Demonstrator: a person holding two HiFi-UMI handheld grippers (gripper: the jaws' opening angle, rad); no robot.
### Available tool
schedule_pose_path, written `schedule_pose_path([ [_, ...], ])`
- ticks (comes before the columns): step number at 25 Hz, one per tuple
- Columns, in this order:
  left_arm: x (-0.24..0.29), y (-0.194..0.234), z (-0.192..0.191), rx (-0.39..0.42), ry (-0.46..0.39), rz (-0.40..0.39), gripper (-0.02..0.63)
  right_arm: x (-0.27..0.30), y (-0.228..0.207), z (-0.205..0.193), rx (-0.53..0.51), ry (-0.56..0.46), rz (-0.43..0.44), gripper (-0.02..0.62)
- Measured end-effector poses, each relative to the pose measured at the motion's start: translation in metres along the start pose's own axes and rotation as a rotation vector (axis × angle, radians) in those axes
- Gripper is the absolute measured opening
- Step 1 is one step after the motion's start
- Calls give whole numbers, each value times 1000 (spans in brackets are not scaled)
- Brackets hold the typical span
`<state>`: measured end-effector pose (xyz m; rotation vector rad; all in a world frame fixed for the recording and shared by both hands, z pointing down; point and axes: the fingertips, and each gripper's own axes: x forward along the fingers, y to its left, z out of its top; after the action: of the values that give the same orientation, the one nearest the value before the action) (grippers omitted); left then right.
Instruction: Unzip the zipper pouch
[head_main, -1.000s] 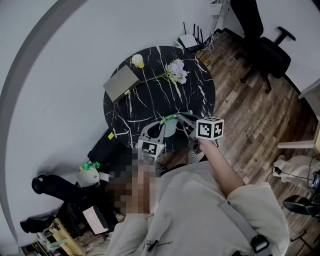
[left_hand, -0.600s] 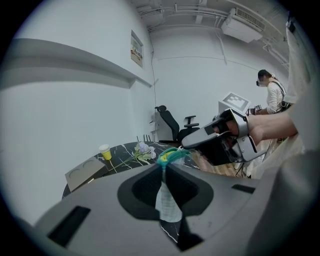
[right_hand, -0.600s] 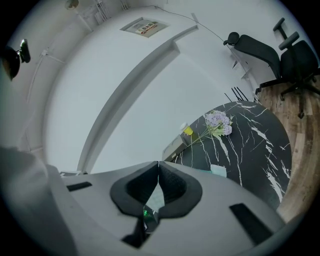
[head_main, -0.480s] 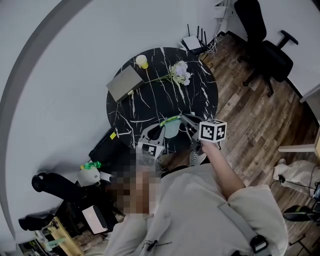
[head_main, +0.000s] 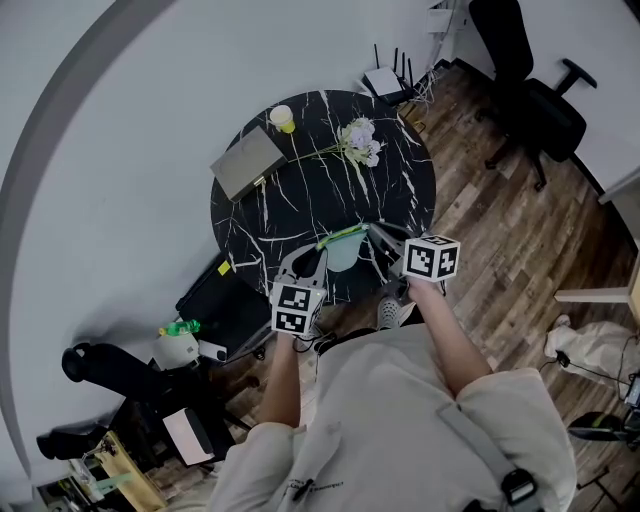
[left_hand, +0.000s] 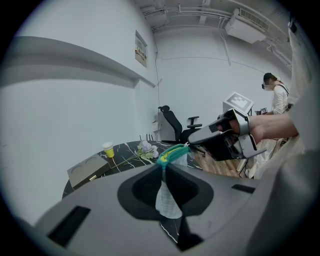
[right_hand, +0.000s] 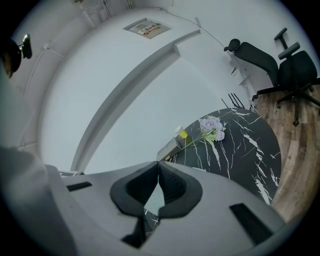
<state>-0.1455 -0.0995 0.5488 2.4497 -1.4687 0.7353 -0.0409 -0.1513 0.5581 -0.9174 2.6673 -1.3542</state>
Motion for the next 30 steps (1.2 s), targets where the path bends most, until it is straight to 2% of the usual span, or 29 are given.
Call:
schedule_pose_path([
  [5,-1,4,1,1,-2,8,46,-7,-16,6,15,-20,-27,12],
  [18,0,14,-4,-20,12,26,46,-2,-34,-2,6,15,-90,20],
  [27,1,19,0,-17,11,43,46,-1,-45,3,19,1,-124,21],
  [30,0,22,0,-20,11,52,48,-5,-49,9,3,-29,-158,29],
])
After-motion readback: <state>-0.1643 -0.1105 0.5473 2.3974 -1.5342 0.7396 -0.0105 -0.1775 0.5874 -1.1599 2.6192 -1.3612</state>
